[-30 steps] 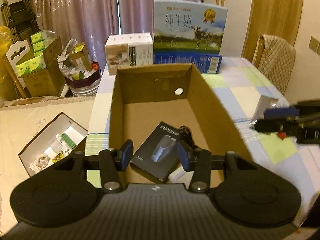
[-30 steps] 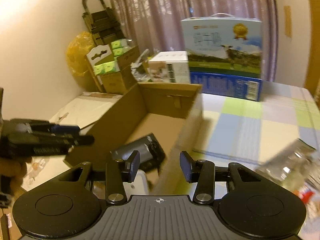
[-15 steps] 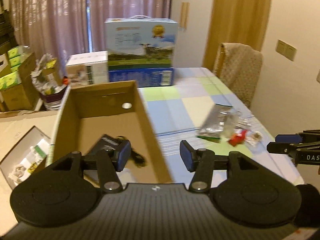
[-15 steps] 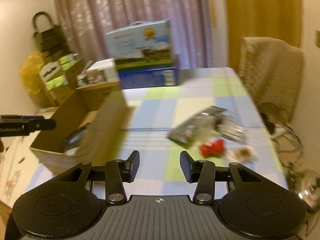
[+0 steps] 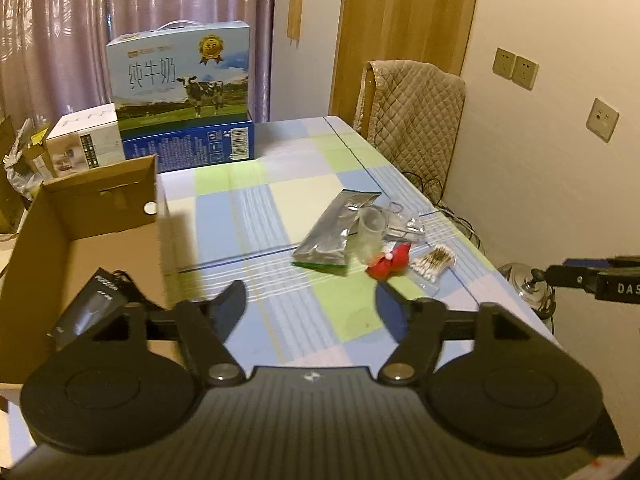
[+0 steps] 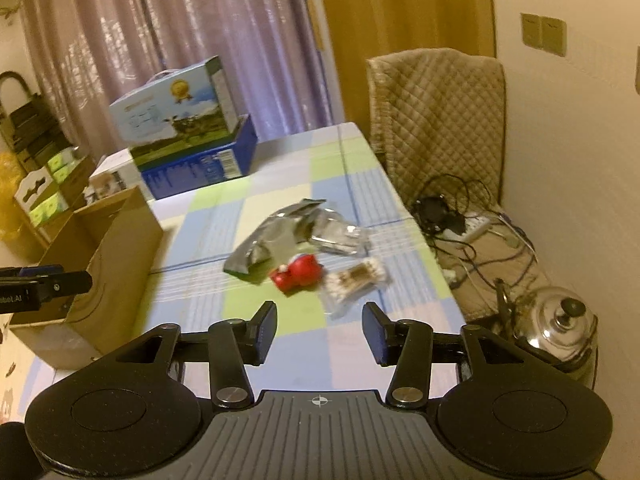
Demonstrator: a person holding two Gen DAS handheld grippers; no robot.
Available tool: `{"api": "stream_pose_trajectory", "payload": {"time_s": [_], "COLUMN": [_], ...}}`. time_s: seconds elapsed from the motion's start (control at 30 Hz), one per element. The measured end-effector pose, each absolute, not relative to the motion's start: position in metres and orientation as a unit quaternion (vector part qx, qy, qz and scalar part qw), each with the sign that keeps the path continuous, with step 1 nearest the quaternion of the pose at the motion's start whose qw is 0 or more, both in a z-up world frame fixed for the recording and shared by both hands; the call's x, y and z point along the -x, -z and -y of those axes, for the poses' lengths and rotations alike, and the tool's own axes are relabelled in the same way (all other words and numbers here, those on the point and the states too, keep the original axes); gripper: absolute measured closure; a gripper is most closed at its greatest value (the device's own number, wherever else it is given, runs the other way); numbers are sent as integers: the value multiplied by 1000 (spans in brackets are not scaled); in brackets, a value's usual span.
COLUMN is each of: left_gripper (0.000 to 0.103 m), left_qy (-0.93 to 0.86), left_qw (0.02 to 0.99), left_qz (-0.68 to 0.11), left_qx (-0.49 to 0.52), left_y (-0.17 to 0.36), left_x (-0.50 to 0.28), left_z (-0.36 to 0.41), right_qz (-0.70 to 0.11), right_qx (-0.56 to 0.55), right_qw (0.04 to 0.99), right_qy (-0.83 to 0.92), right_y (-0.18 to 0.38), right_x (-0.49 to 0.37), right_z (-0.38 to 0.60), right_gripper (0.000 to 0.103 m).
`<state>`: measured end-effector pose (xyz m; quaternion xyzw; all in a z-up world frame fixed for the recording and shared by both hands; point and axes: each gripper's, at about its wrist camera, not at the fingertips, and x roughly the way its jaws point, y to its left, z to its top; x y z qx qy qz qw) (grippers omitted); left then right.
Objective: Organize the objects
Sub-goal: 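Bring both open tools back over the table items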
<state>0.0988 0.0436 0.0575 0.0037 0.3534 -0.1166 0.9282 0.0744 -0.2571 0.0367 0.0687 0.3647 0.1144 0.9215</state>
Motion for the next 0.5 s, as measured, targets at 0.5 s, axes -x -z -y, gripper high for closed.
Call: {"api": "stream_pose_trajectory", "payload": {"time_s": [0.5], "left_gripper": [27], "left_qy": [148], "left_qw": [909], "left_qz": [-388], "left_qx": [-27], "left_y": [-21], "left_x": [-142], "left_z": [2], "right_qz": [-381], "right_qx": [19], "right_qw": [911], "right_qy": [-157], "right_y": [1], "right_x": [-131], "right_z": [265], "right_gripper": [50]}}
